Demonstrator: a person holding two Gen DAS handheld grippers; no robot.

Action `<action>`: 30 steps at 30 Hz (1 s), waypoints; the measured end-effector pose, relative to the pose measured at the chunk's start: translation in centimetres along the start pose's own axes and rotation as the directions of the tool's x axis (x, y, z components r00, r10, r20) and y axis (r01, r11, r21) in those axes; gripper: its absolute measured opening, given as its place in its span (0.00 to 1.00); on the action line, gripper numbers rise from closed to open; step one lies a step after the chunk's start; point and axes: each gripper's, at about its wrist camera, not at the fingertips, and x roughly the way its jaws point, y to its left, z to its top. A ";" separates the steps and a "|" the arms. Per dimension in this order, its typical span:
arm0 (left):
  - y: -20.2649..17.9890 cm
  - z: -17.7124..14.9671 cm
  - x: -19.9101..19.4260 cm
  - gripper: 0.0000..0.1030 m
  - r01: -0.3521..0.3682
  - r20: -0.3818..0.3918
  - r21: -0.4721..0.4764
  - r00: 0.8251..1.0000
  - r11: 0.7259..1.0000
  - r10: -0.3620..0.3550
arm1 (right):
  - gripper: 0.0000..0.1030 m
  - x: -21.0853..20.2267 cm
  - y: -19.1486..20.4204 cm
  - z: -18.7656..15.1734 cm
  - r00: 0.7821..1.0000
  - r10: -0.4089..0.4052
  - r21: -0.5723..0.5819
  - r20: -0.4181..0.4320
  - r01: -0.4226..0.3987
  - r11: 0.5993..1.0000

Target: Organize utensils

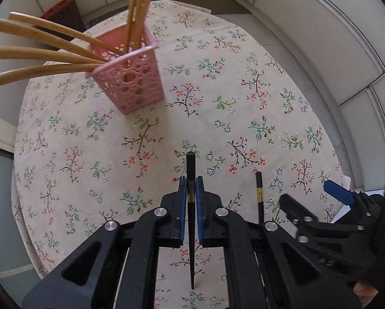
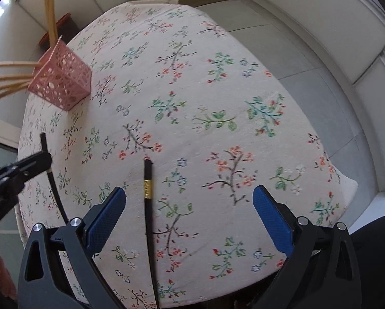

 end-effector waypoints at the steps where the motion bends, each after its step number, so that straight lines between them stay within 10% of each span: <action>1: 0.4 -0.4 -0.8 0.06 -0.009 0.020 -0.007 1.000 1.000 0.009 | 0.94 0.5 1.1 -0.2 1.000 -0.017 -0.033 -0.007 0.017 0.999; 6: 2.1 -0.2 -3.5 0.06 -0.055 0.129 -0.033 0.990 0.998 0.058 | 0.87 2.5 4.3 -0.9 0.996 -0.060 -0.116 -0.062 0.052 0.992; 15: 2.8 -0.1 -6.4 0.06 -0.079 0.248 -0.061 0.964 0.995 0.091 | 0.09 3.0 5.6 -0.7 0.993 -0.055 -0.118 -0.102 0.043 0.992; 30: 2.8 3.2 5.4 0.30 0.065 -0.103 -0.132 0.992 0.989 -0.078 | 0.07 -3.3 0.7 1.2 0.994 0.111 -0.015 0.013 -0.111 0.994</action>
